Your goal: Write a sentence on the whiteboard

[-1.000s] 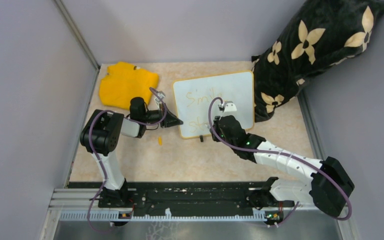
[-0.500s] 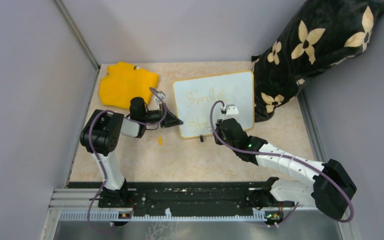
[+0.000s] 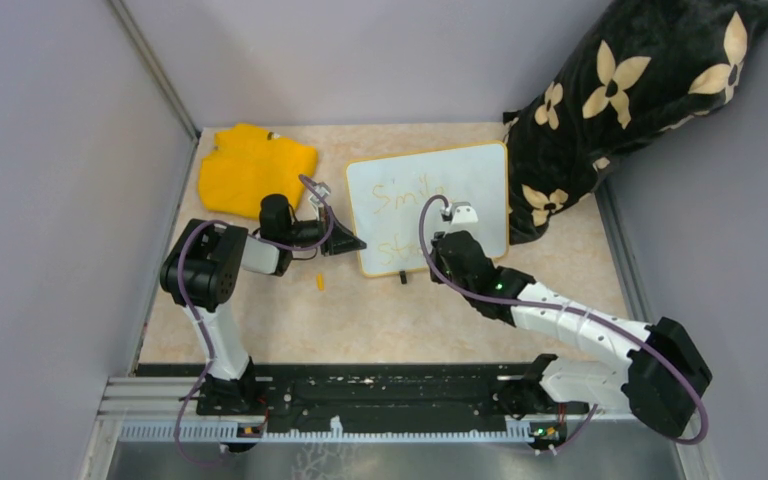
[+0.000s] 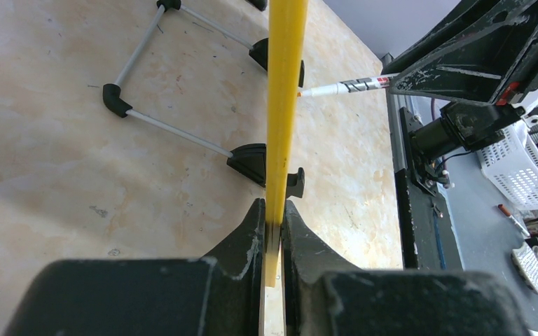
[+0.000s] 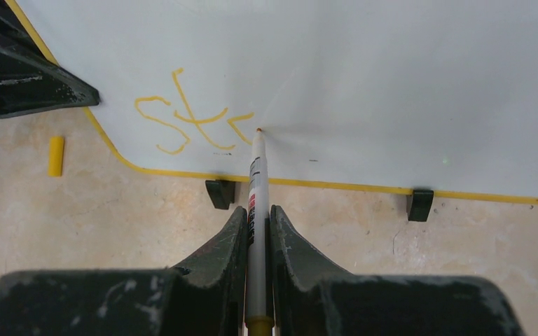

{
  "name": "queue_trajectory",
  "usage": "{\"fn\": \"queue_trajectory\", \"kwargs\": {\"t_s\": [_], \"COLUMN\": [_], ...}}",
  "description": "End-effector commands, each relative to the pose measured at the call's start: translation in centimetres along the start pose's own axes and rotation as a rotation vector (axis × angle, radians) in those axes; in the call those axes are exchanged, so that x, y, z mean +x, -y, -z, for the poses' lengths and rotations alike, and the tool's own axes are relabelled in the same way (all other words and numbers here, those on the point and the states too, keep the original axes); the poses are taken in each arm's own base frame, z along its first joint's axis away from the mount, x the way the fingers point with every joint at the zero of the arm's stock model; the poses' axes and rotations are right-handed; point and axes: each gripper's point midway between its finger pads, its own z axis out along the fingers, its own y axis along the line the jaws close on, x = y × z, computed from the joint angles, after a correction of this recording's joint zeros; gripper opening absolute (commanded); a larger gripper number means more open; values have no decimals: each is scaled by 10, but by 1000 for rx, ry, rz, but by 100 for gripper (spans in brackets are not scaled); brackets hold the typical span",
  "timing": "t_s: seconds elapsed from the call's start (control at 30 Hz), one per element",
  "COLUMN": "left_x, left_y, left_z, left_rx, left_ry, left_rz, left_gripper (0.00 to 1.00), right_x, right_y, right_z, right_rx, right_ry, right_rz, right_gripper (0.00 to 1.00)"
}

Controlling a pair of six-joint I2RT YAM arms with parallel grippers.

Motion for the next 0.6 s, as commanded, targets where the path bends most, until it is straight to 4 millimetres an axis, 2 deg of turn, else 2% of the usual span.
{"fn": "queue_trajectory", "kwargs": {"t_s": [0.0,0.4,0.57], "left_x": [9,9,10], "left_y": [-7,-7,-7], "left_z": [-2,-2,-2], "left_rx": [-34,-32,-34], "left_ry": [-19,-19,-19], "left_rz": [53,52,53], "left_gripper": [0,0,0], "right_x": [-38,-47,-43], "right_y": [-4,-10,-8], "right_z": [-2,-3,-2], "right_rx": [24,11,14], "right_ry": [96,115,106], "right_rz": [-9,-8,-6], "right_gripper": [0,0,0]}}
